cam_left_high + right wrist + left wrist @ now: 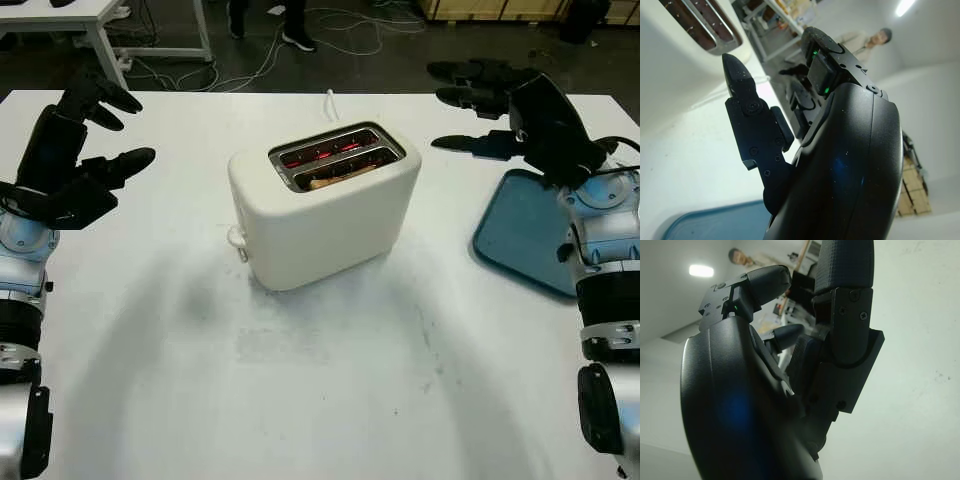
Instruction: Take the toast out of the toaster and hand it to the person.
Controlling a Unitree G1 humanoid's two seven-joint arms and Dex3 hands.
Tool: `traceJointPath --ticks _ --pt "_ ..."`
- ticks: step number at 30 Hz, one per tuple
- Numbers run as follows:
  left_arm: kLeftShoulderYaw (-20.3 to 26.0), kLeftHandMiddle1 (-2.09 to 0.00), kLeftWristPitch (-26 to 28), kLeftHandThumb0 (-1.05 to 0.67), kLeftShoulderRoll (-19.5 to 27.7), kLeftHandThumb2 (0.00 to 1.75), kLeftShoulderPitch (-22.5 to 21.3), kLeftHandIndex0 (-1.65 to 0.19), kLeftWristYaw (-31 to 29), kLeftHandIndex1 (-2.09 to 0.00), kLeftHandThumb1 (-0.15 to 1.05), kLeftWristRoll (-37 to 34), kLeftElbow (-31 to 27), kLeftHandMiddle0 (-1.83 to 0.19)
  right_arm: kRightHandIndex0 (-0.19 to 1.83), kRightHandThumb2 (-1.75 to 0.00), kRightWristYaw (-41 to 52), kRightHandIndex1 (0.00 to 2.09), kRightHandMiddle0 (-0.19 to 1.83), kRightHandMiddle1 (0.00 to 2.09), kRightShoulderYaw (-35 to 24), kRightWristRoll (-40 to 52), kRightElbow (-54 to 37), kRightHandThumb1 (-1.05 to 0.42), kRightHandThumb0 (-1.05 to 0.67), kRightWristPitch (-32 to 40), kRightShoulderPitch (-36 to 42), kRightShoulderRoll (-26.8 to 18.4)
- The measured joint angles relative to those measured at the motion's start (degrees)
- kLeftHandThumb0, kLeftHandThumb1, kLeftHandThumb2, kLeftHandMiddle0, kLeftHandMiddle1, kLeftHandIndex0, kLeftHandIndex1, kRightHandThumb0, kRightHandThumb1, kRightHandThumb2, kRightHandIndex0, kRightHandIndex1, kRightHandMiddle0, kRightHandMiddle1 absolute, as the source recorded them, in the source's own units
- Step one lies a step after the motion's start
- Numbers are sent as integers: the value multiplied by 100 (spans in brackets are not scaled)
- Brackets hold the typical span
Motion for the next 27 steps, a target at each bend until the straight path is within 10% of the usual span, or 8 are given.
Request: traceJointPath --ticks 27 --pt "-24 -175 -22 -105 -48 43 5 0 -98 -163 92 -14 26 0 46 0 35 1 47 1 -99 257 -170 -81 -31 636 390 18"
